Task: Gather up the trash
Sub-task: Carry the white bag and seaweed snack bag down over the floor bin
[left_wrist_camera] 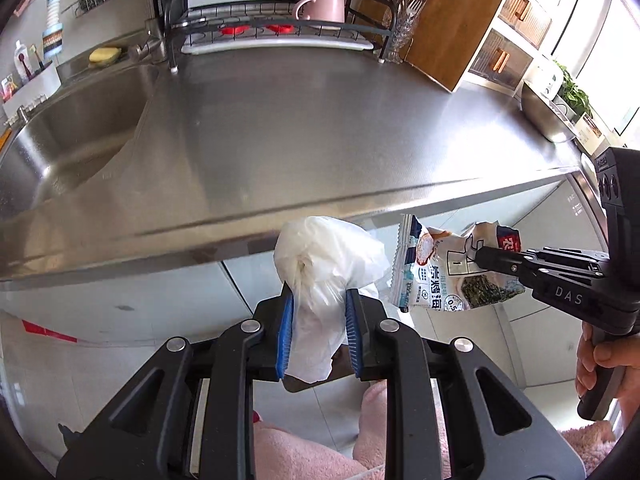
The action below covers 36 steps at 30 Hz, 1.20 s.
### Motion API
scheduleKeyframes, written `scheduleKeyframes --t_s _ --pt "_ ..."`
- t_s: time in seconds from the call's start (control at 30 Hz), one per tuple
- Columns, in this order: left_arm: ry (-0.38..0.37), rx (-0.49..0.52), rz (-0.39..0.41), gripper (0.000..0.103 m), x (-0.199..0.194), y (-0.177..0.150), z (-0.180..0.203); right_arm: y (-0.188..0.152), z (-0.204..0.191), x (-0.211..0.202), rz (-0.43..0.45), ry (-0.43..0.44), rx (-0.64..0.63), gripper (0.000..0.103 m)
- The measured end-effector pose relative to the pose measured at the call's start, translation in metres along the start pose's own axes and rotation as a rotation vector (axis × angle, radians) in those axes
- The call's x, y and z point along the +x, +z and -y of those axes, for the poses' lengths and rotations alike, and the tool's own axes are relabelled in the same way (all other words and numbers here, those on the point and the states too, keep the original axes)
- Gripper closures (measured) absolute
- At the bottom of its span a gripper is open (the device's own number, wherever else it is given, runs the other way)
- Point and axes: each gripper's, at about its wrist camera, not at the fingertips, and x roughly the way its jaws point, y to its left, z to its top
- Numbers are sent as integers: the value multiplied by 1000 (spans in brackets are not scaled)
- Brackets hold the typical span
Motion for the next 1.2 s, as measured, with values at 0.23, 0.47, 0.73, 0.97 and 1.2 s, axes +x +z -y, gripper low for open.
scheduleKeyframes --t_s 0.23,0.47,0.73,0.97,1.2 --pt "-32 -68 -133 82 63 -44 -18 -33 11 56 -131 -53 15 100" --pt "-44 -60 -209 82 132 -74 -23 -54 17 112 -181 -153 1 100" --pt "-48 -73 -228 81 190 -94 -32 -70 27 175 -200 -178 54 100" --pt "-50 -97 -296 81 239 -117 -44 -85 42 236 -268 -186 130 100" --pt "-59 -115 -366 81 277 -134 -54 -92 48 270 -310 -215 152 100"
